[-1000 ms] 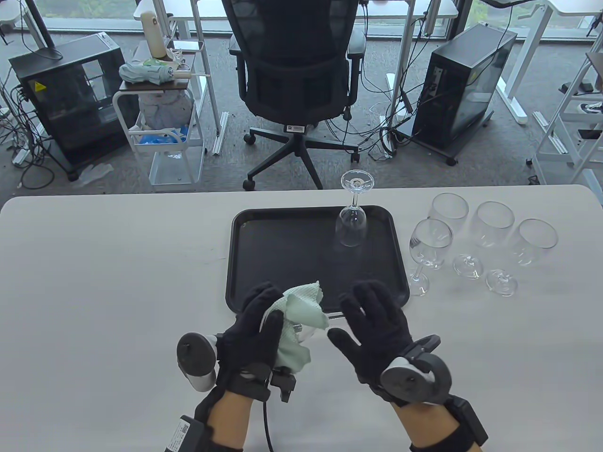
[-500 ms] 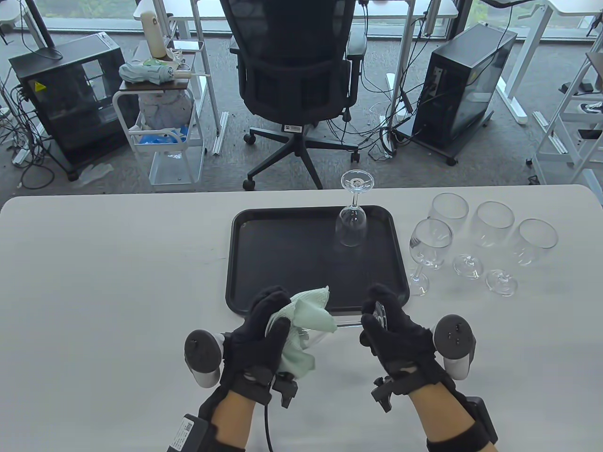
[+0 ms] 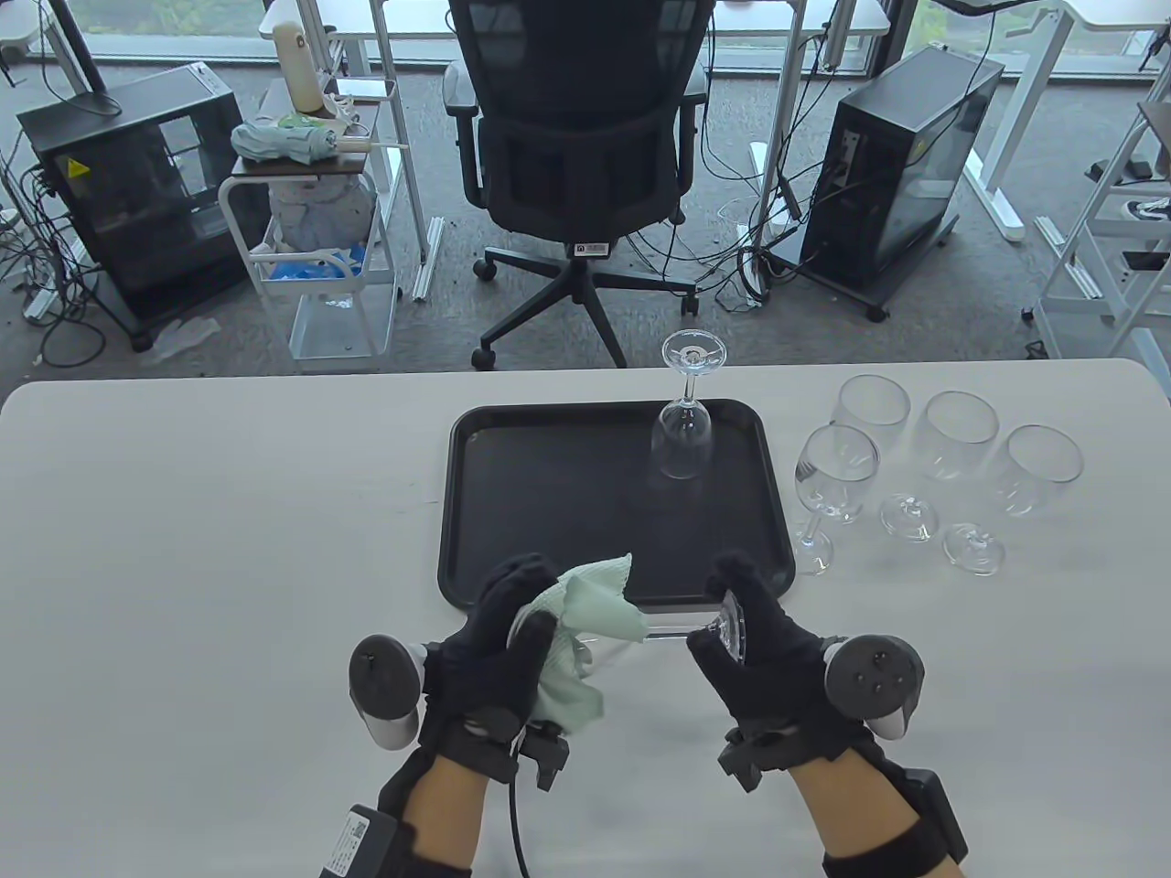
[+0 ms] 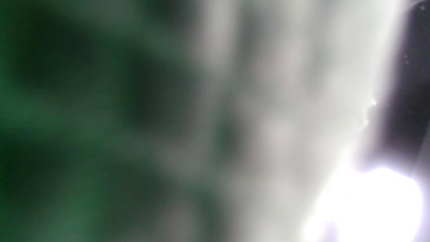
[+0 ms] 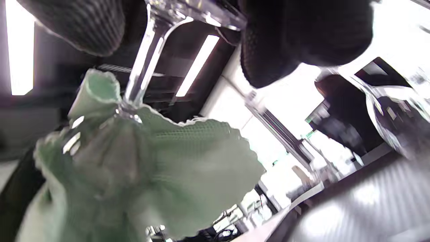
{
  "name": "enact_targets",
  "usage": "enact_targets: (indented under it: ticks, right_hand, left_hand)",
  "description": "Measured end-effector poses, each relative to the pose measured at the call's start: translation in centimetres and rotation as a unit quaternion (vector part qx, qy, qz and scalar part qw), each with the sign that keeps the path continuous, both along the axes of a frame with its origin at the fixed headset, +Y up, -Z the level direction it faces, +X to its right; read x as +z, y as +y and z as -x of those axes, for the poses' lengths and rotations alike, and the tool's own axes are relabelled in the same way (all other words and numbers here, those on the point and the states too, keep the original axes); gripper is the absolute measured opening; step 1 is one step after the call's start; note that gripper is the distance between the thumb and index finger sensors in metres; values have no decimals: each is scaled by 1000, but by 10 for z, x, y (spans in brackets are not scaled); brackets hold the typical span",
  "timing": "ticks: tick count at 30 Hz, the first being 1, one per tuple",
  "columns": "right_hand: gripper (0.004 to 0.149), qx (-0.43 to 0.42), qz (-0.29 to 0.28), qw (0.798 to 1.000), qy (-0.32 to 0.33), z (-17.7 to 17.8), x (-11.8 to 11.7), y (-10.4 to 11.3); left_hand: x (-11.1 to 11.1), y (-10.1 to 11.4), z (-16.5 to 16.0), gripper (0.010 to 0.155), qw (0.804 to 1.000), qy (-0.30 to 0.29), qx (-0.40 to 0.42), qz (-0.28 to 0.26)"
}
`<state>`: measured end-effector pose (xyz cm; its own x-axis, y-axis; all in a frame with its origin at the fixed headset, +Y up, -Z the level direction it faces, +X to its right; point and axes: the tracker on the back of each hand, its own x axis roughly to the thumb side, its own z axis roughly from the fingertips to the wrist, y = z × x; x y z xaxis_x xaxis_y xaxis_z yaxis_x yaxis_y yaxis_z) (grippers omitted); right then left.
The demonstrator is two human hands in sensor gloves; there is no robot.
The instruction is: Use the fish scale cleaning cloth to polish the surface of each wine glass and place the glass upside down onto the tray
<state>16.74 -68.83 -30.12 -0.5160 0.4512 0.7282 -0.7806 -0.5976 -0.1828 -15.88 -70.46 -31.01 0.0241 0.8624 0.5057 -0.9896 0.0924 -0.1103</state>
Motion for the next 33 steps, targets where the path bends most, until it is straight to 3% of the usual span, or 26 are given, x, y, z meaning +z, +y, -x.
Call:
enact_targets:
  ticks: [1,3,6,8,9,10,12,14,16,18,20,22,23,24,27,28,31,33]
  right_hand:
    - [92,35,-67,997,-18,0,3,3]
    - [91,32,-107,993,-26,-2,6,4]
    - [78,-65,-11,998,5,-5,-1,-1]
    - [75,-117,94,988,18,-10,-9,-6]
    - [77,-133,173,975,25,-11,-10,-8]
    - [78,-134,190,972,40,-11,-9,-8]
    - [82,-100,133,986,24,-9,-5,-2]
    - [87,-20,17,1000,-8,-3,4,4]
    - [92,15,-57,998,-13,-1,8,6]
    - [92,5,-73,997,-17,-1,8,4]
    - [82,-57,8,998,-6,-4,0,-2]
    - [79,-146,187,971,19,-6,-10,-13]
    - [81,-156,243,957,30,-6,-11,-16]
    - [82,-150,256,953,59,-6,-12,-17]
    - [89,-87,131,988,12,-2,-6,-10]
    - [90,-45,54,998,7,0,-1,-5]
    - [95,36,-99,994,-30,0,9,3]
    - [89,0,-79,996,-33,-1,8,2]
  left_hand:
    - [-1,0,0,60,1000,-16,16,11]
    - [-1,-1,-2,60,999,-38,15,20]
    - [1,0,-7,61,1000,-27,7,6]
    - [4,2,-10,62,1000,-16,-11,-17]
    - [6,3,-11,62,999,-1,-23,-30]
    - [6,3,-10,61,999,7,-28,-32]
    - [4,2,-8,60,1000,-10,-11,-24]
    - [3,1,-4,60,1000,-3,-4,-9]
    - [1,0,-2,60,1000,-24,17,12]
    - [0,-1,-2,59,999,-41,14,14]
    - [2,0,-4,61,1000,-20,4,8]
    - [4,1,-7,61,1000,-10,-14,-17]
    - [4,2,-7,61,999,2,-28,-24]
    - [4,2,-5,61,999,16,-39,-27]
    - [2,1,-2,60,1000,1,-26,-14]
    - [1,-1,-1,60,1000,3,-13,-4]
    - [-1,-2,-2,60,999,-38,14,16]
    - [1,-1,-4,60,999,-29,15,10]
